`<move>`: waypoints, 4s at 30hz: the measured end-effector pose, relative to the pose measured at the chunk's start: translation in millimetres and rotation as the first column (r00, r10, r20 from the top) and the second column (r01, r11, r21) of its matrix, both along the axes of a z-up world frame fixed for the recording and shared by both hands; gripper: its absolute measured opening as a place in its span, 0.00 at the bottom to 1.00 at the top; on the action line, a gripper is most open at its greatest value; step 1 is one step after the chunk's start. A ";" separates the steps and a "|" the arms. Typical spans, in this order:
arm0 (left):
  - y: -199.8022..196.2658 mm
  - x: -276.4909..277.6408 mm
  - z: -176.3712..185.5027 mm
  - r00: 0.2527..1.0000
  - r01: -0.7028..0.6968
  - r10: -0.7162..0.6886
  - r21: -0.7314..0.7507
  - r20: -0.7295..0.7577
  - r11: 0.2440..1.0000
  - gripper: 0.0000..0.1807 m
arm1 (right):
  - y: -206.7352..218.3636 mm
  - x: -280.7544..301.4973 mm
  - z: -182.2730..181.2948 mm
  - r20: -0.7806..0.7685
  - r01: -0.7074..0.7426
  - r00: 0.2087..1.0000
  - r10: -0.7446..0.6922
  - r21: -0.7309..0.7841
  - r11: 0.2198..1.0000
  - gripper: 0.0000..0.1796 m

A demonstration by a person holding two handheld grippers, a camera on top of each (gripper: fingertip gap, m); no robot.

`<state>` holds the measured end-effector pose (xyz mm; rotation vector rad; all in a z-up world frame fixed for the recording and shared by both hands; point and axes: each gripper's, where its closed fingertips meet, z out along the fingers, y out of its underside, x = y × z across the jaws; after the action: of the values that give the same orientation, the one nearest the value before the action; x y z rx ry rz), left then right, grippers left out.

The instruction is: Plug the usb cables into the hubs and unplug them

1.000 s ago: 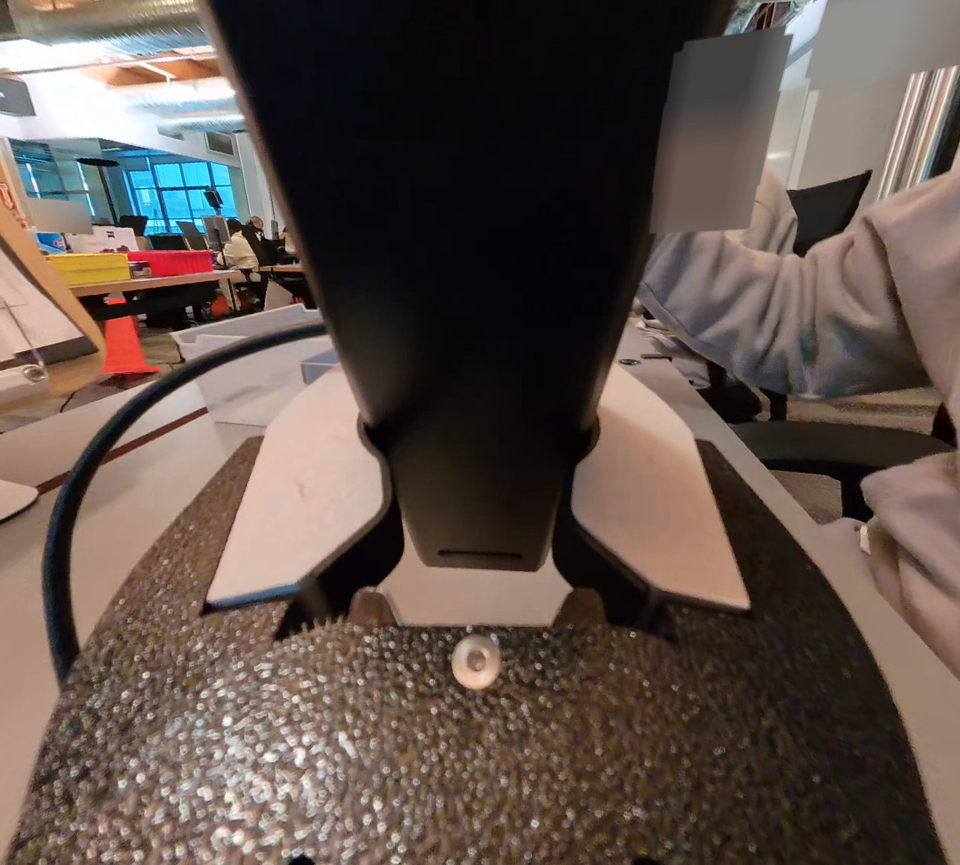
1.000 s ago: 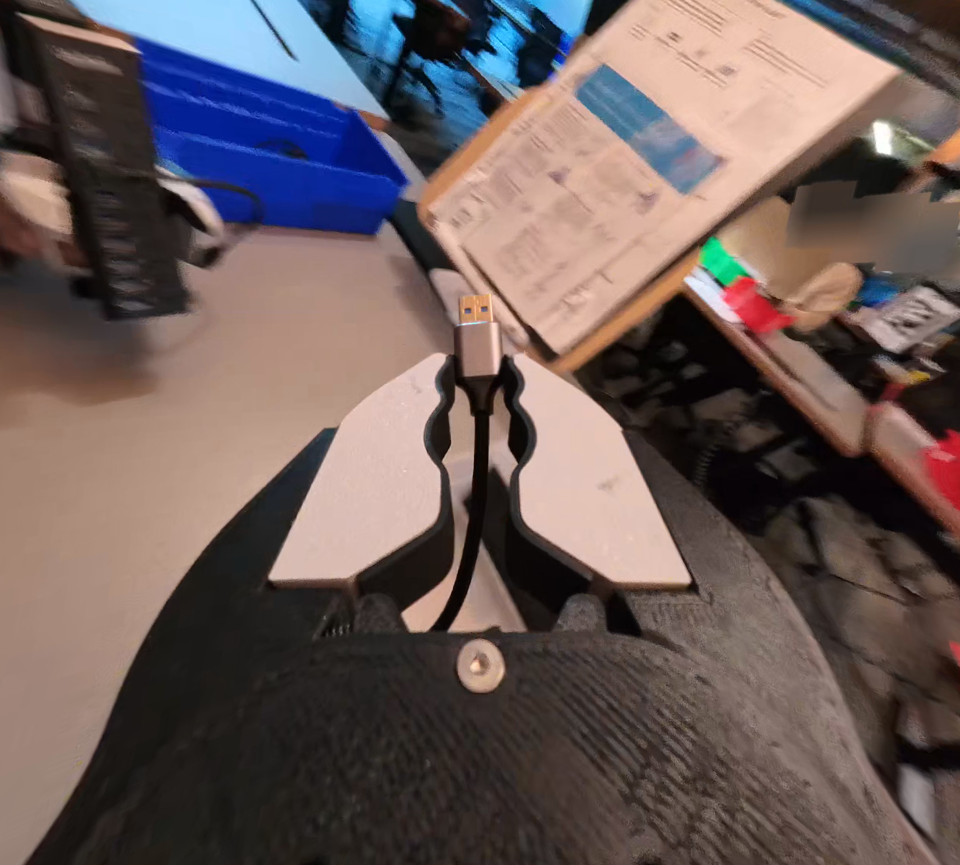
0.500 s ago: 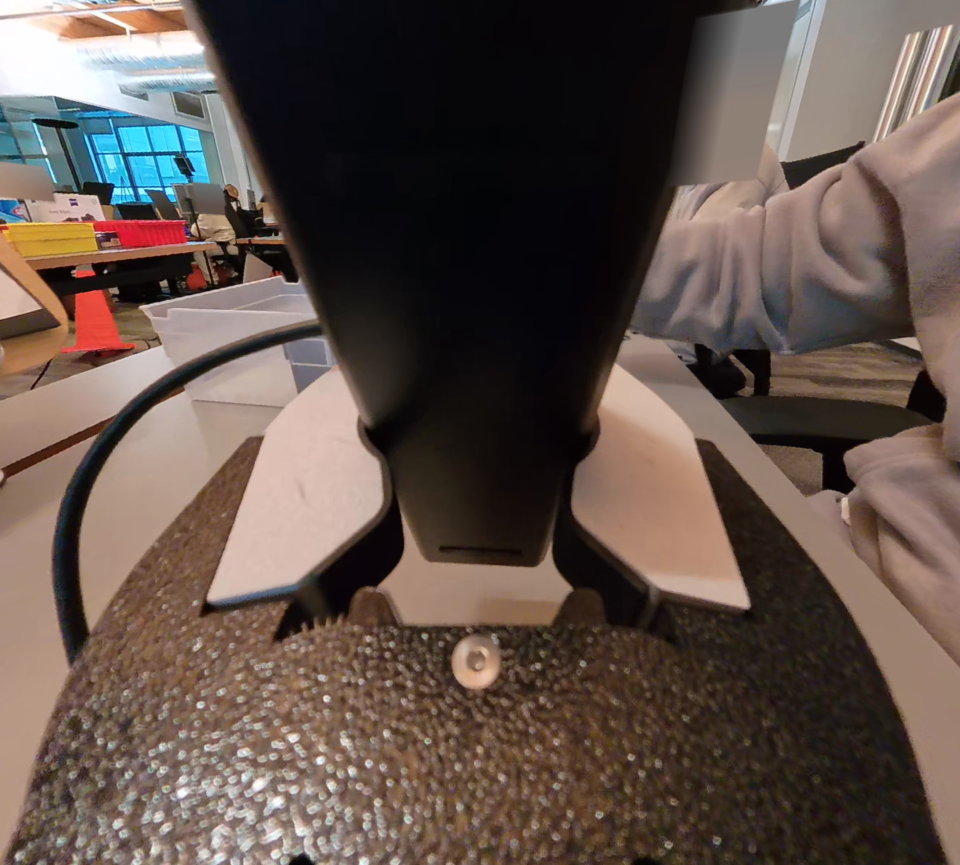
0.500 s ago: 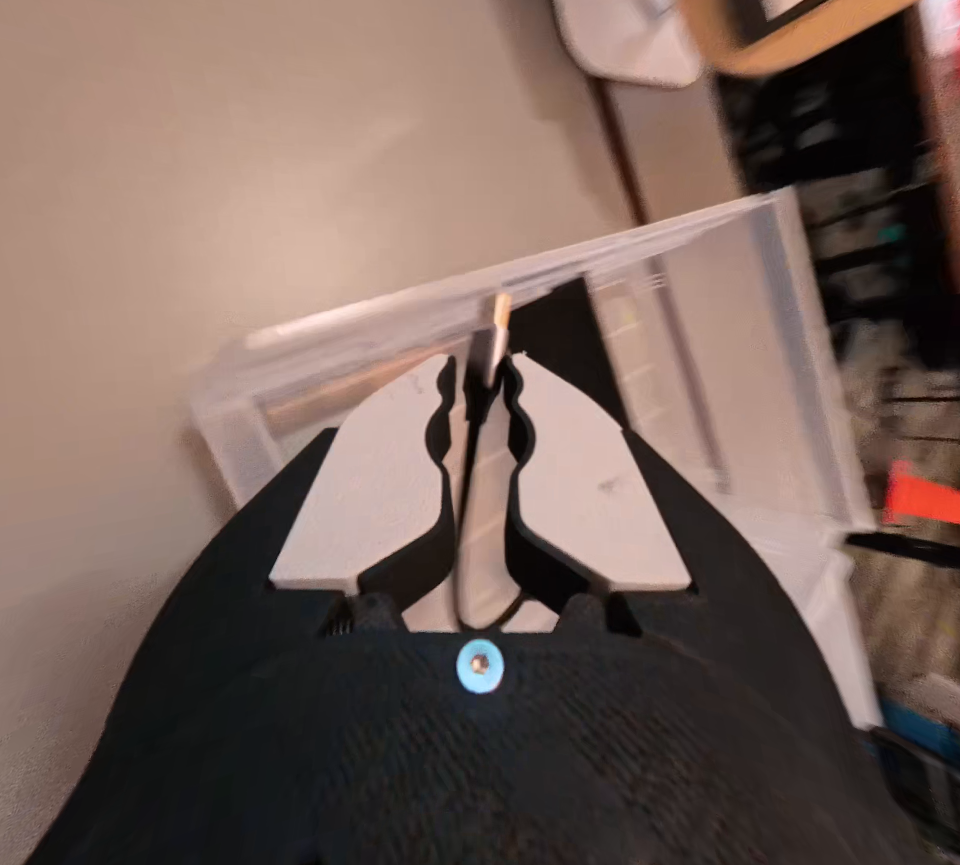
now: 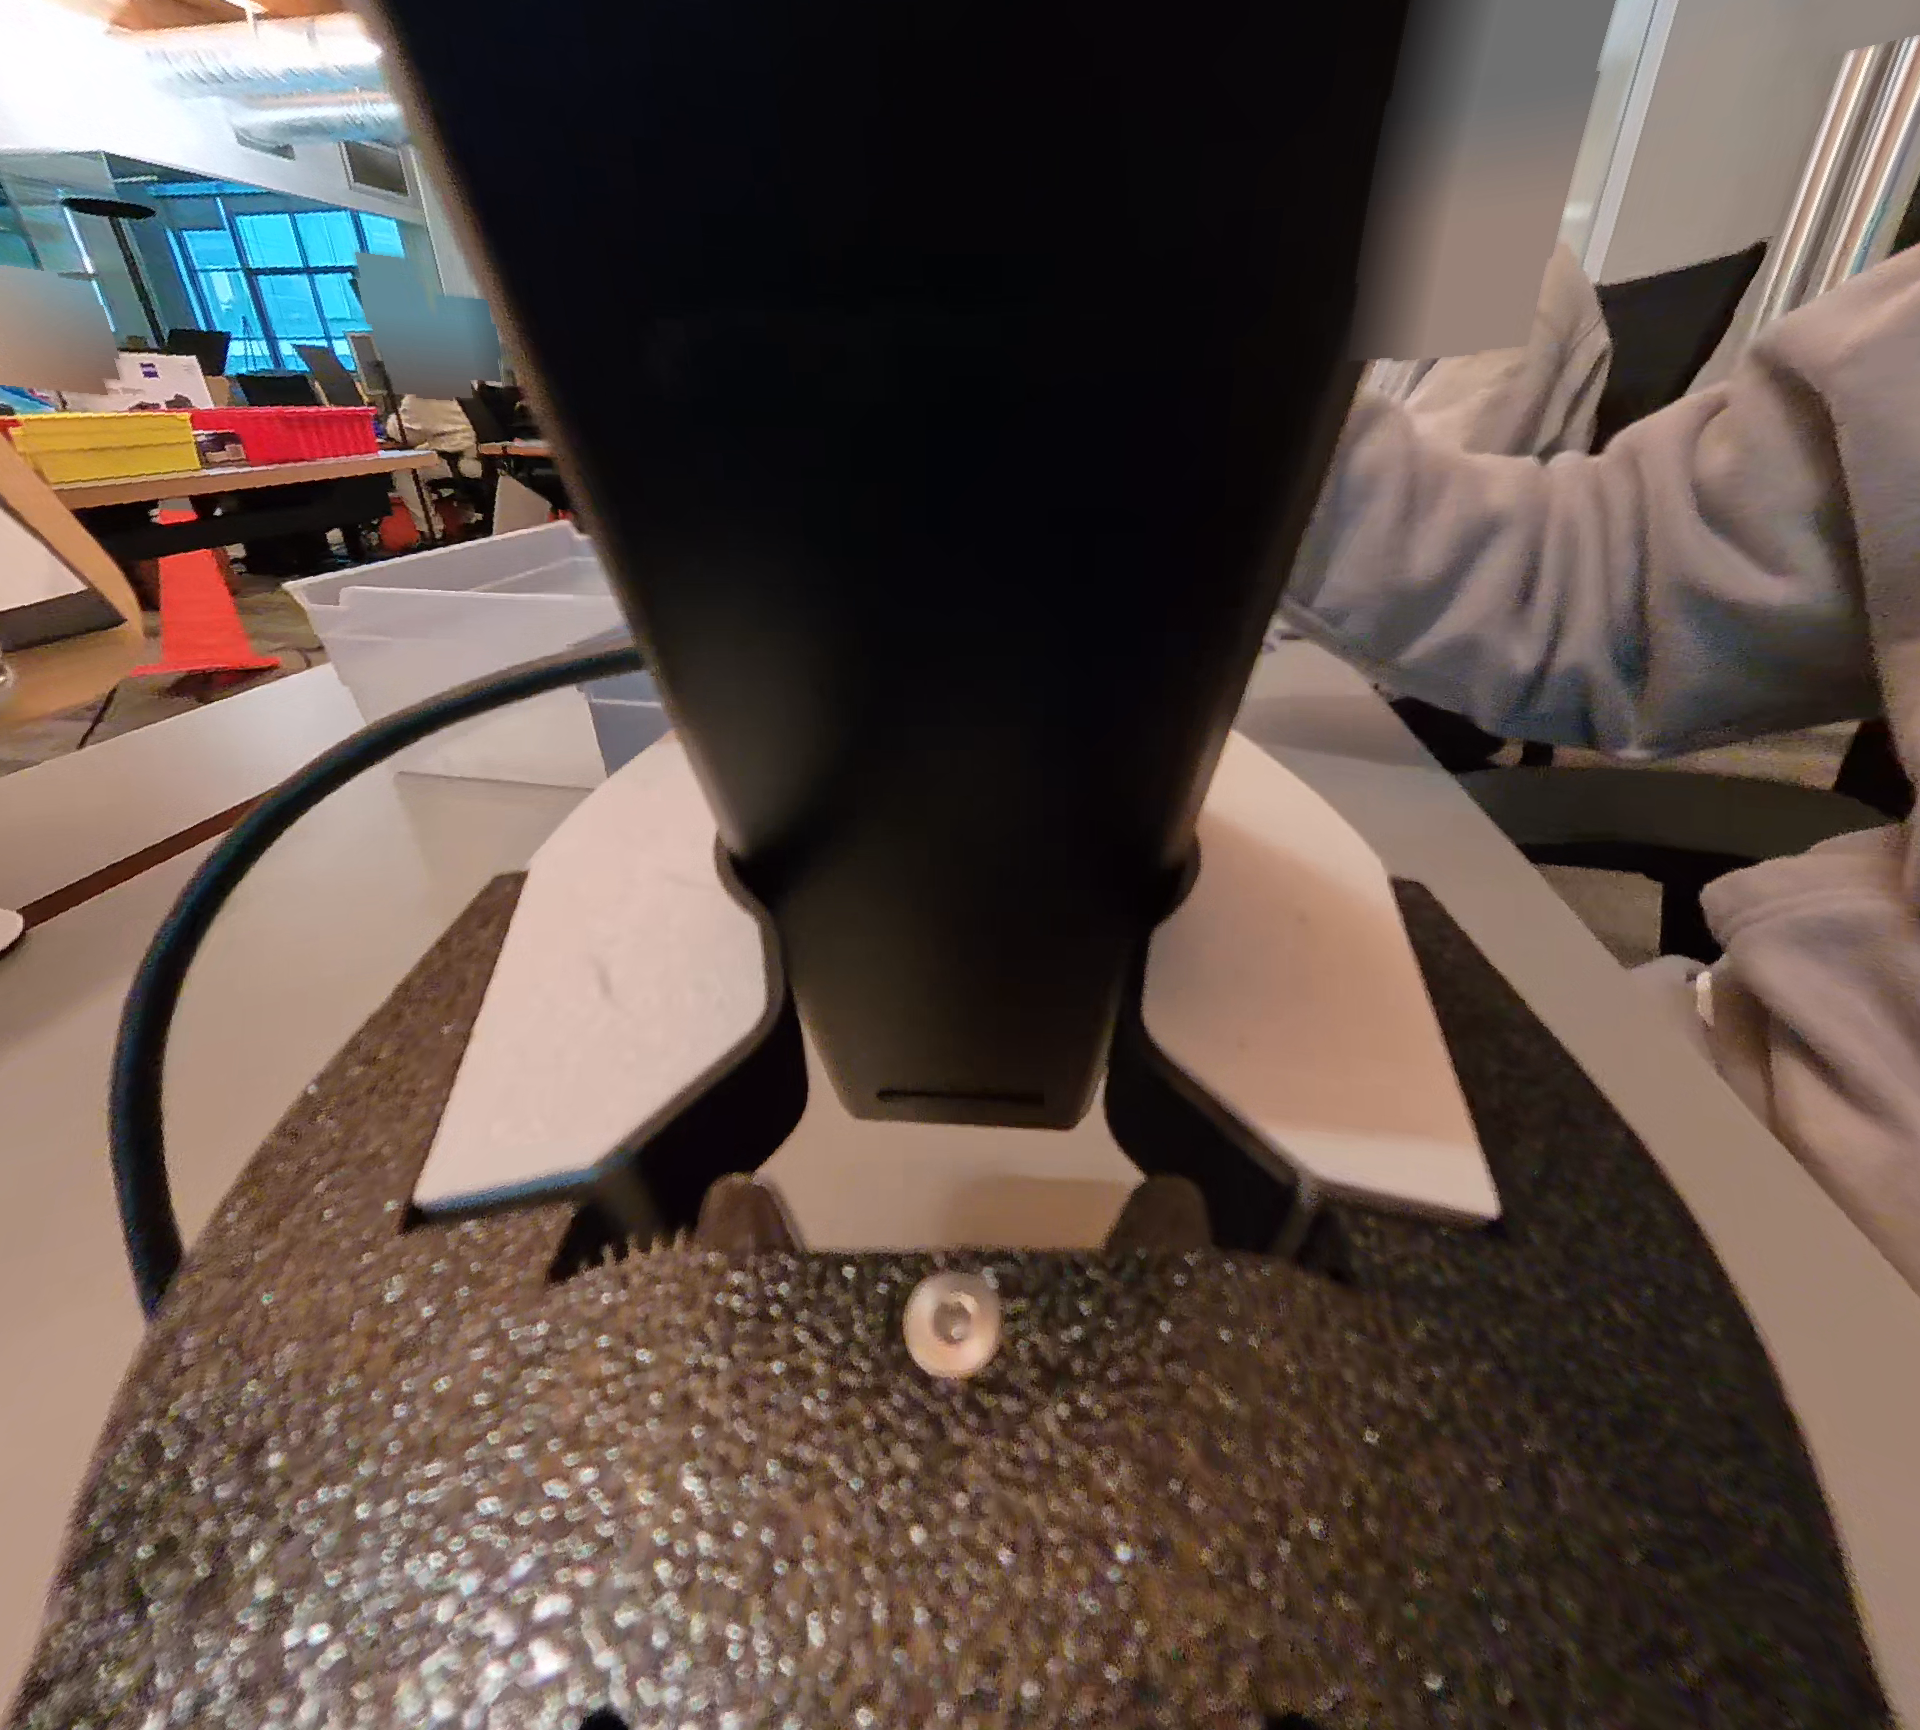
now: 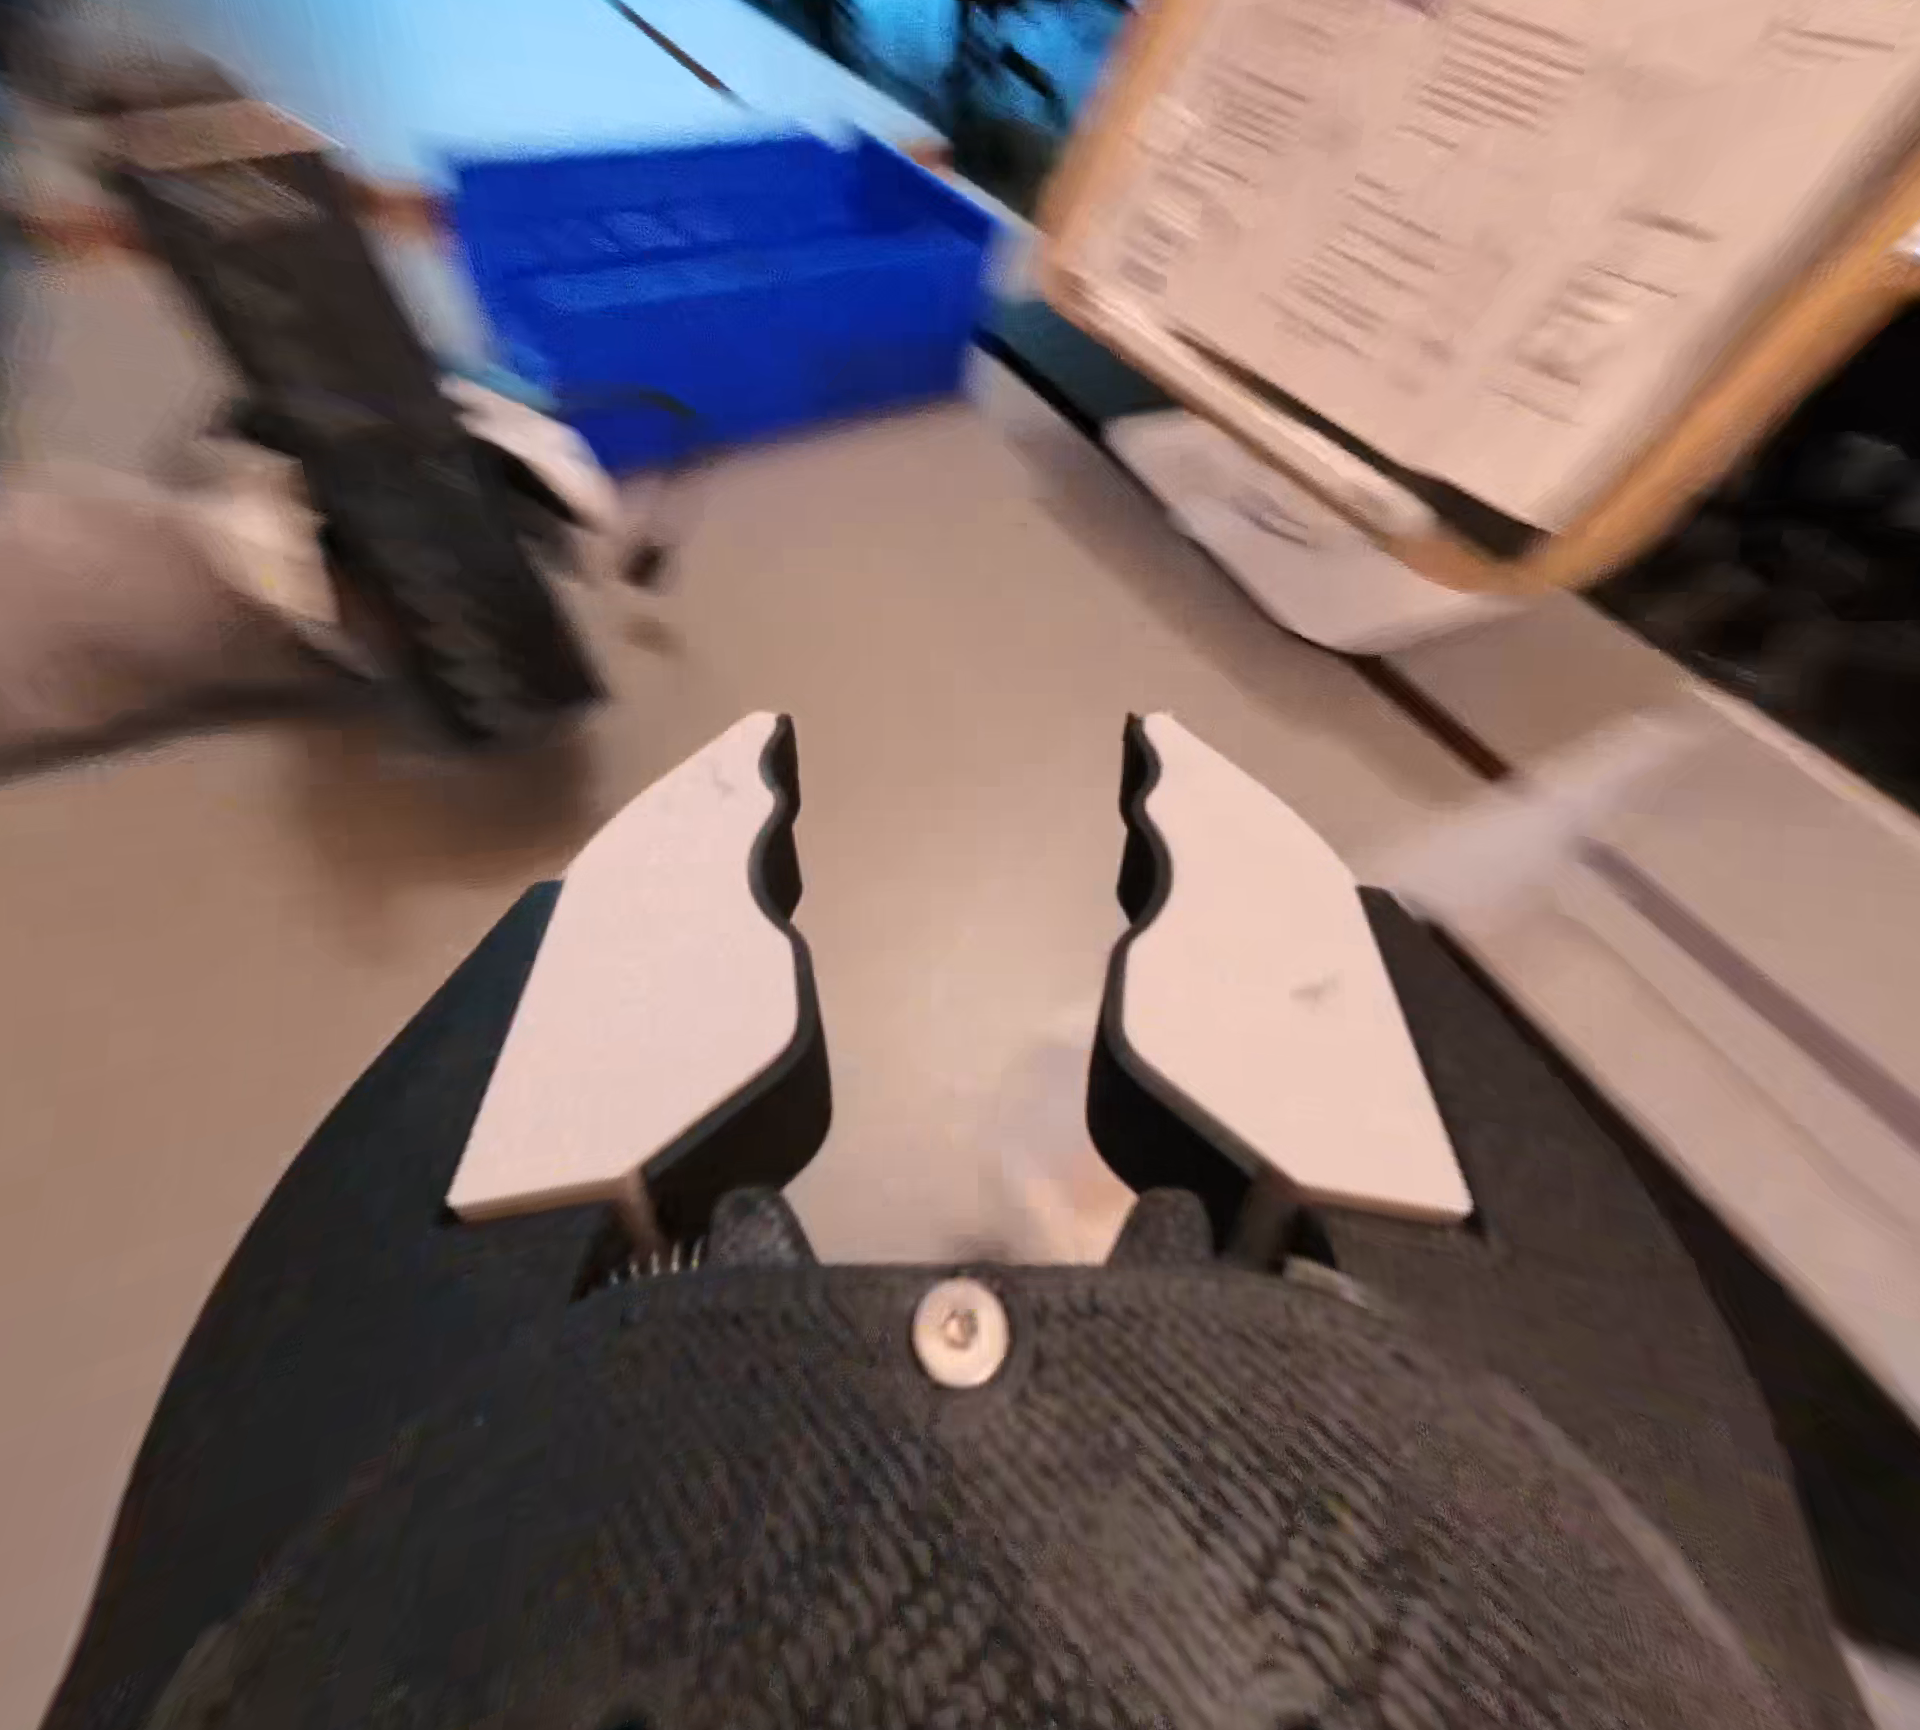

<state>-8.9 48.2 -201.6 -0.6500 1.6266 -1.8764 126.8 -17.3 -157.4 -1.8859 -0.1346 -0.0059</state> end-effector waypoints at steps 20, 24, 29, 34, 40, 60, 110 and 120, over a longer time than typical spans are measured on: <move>-29.1 2.7 -45.1 0.997 -0.013 0.048 0.451 -0.068 0.893 0.39 | 50.3 -166.1 -56.9 -0.848 -0.344 0.505 0.163 -0.024 0.939 0.06; -31.0 2.5 -48.1 0.997 -0.009 0.047 0.470 -0.069 0.883 0.40 | 49.6 -172.9 -62.5 -0.844 -0.378 0.511 0.163 -0.050 0.924 0.07; -29.6 4.4 -48.4 0.997 -0.051 0.073 0.501 -0.024 0.864 0.39 | 45.9 -172.5 -64.4 -0.843 -0.405 0.510 0.173 -0.058 0.912 0.06; -34.5 7.6 -40.0 0.995 -0.094 0.095 0.485 0.023 0.869 0.40 | 35.9 -165.4 -60.6 -0.873 -0.437 0.457 0.169 -0.055 0.898 0.06; -39.7 6.4 -38.9 0.997 -0.081 0.080 0.480 0.022 0.873 0.40 | 30.9 -164.5 -62.0 -0.898 -0.430 0.388 0.206 0.021 0.903 0.06; -47.0 -4.2 -39.6 0.993 0.064 -0.026 0.330 -0.118 0.942 0.40 | 61.4 -186.1 -9.7 0.052 -0.433 0.898 0.438 -0.077 0.898 0.32; -12.0 -2.3 -7.0 0.986 -0.158 0.165 0.287 -0.003 0.945 0.34 | 53.2 -133.1 -20.9 -0.384 -0.145 0.918 0.103 -0.080 0.986 0.37; -21.3 -0.9 -22.0 0.985 -0.167 0.167 0.445 0.040 0.880 0.34 | 46.9 -163.9 -44.8 -0.755 -0.312 0.637 0.154 -0.071 0.947 0.07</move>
<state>-9.9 26.9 -223.6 -0.5657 1.8522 -1.3096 -37.1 29.6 -202.2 -1.9061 0.1974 0.9974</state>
